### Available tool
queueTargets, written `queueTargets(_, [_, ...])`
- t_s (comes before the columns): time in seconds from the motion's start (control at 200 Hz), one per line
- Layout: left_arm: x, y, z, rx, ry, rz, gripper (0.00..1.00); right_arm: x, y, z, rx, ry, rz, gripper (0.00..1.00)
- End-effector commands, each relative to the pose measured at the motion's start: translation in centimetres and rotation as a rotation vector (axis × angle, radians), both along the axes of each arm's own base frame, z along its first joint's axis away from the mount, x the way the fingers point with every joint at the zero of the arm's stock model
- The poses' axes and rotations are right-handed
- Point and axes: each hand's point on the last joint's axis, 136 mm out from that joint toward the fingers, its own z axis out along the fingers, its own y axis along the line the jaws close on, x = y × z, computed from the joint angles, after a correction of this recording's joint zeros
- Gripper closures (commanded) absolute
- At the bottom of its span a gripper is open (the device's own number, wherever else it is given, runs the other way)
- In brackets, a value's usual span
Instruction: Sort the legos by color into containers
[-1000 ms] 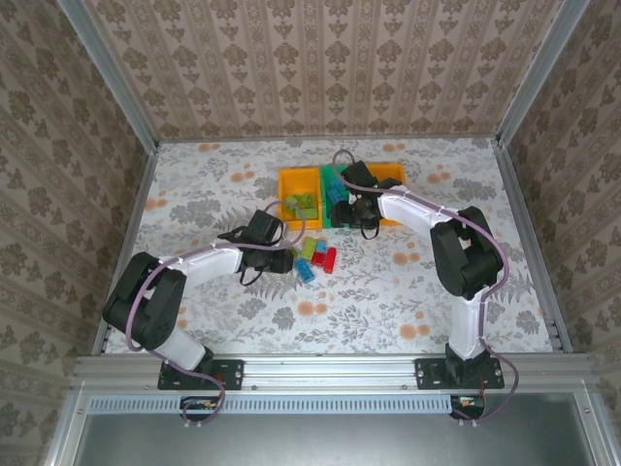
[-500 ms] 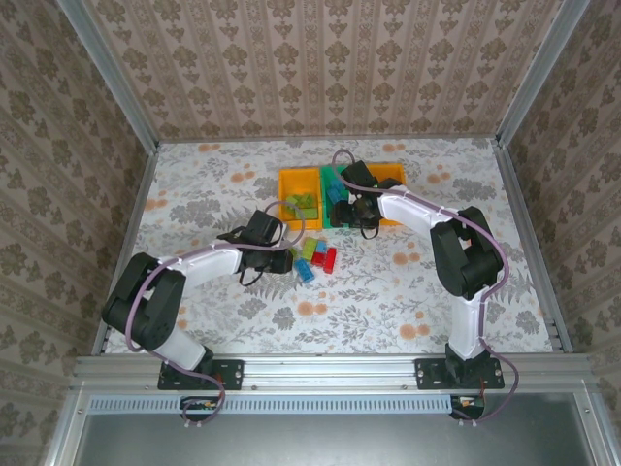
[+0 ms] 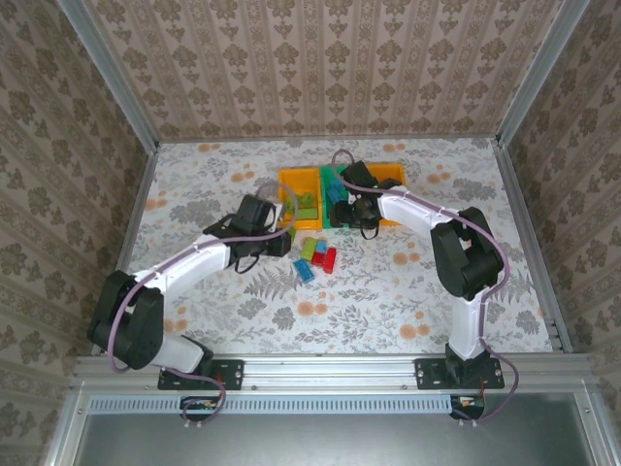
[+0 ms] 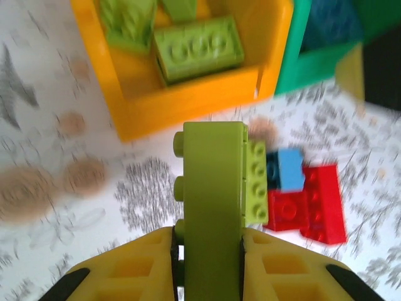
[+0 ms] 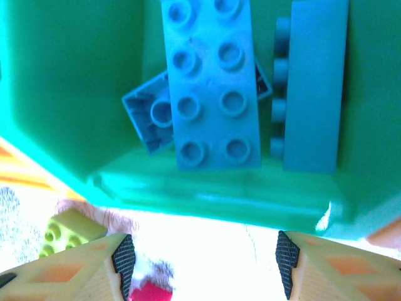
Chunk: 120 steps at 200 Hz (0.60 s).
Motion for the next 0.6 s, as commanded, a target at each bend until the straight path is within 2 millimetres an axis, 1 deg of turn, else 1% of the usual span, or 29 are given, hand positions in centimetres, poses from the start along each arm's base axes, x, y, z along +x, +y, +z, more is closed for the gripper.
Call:
queueTargets(0.0, [2.7,0.0,1.1,0.014,-0.025,-0.005,0.74,-0.8,-0.4,2.5,-0.01,-0.073,0.015,0.35])
queueTargets(0.115, [5.3,-0.8,1.4,-0.015,-0.019,-0.004,0.74,-1.7,-1.2,3.2,-0.016,-0.098,0.014,0.35])
queueTargets(0.145, [6.0,-1.0,1.2,-0.019,-0.013,-0.004,0.74,-1.9,-1.2,3.3,-0.012,-0.101,0.021,0.35])
queueTargets(0.29, [8.5,-2.5,0.3,-0.03,0.007,-0.012,0.74,-3.1,-1.4,2.9,-0.015,-0.078,0.026,0.35])
queueTargets(0.3, [9.1,-1.7,0.2,-0.03,0.009,0.011,0.74,-3.2,-1.4,2.8,-0.015,-0.075,0.024,0.35])
queueTargets(0.315, [9.5,-1.5,0.2,-0.031,0.011,0.02,0.74,-3.3,-1.4,2.8,-0.014,-0.072,0.021,0.35])
queueTargets(0.395, [10.9,-1.6,0.0,-0.046,0.01,0.039,0.74,-4.2,-0.9,2.2,0.005,-0.042,0.005,0.35])
queueTargets(0.46, [11.8,-1.9,0.0,-0.052,0.004,0.048,0.74,-5.1,0.0,1.8,0.039,-0.019,0.001,0.35])
queueTargets(0.595, [12.8,-2.6,-0.2,-0.065,0.014,0.043,0.72,-6.4,1.5,0.8,0.077,0.006,0.001,0.35])
